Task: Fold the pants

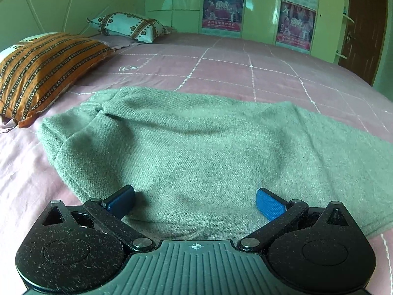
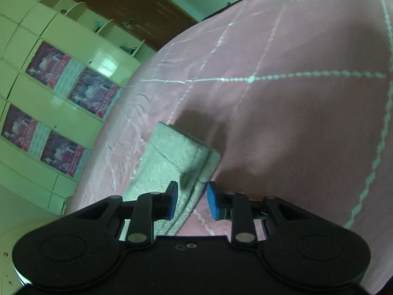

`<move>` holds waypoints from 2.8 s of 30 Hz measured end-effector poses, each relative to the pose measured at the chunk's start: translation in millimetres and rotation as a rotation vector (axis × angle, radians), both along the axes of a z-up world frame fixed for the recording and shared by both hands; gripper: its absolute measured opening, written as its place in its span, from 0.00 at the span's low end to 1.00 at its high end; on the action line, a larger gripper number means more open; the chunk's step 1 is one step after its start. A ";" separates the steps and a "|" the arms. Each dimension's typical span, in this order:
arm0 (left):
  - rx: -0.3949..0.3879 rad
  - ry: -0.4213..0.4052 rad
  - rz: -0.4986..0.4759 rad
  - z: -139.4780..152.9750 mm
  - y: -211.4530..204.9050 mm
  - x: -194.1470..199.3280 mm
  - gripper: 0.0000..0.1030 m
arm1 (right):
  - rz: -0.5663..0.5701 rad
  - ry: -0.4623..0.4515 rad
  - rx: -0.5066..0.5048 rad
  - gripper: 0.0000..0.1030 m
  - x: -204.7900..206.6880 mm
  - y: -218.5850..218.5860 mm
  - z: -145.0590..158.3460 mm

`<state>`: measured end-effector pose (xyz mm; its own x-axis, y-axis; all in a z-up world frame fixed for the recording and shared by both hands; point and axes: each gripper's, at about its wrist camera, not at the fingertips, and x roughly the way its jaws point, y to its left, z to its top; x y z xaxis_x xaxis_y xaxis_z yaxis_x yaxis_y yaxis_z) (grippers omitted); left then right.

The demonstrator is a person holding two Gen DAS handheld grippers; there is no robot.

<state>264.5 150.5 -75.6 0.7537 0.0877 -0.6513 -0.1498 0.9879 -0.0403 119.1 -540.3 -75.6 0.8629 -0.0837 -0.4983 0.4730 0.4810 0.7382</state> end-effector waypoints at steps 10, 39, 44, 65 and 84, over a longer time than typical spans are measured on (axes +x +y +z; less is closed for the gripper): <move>0.002 -0.019 -0.003 -3.8 -0.5 -4.5 1.00 | 0.022 0.042 0.033 0.19 15.9 -4.3 -8.6; 0.029 -0.030 -0.024 -5.6 -2.7 -8.5 1.00 | 0.095 0.026 -0.003 0.11 13.4 -19.9 -12.7; 0.038 -0.026 -0.012 -0.9 -4.3 -10.3 1.00 | 0.089 0.049 -0.025 0.13 14.1 -18.7 -8.3; -0.163 -0.028 -0.244 13.5 -286.1 -7.3 1.00 | 0.090 -0.012 -0.075 0.22 -1.5 -4.5 0.4; 0.022 -0.011 -0.259 5.4 -361.7 -21.5 1.00 | 0.073 -0.049 -0.052 0.17 4.9 -21.8 -15.9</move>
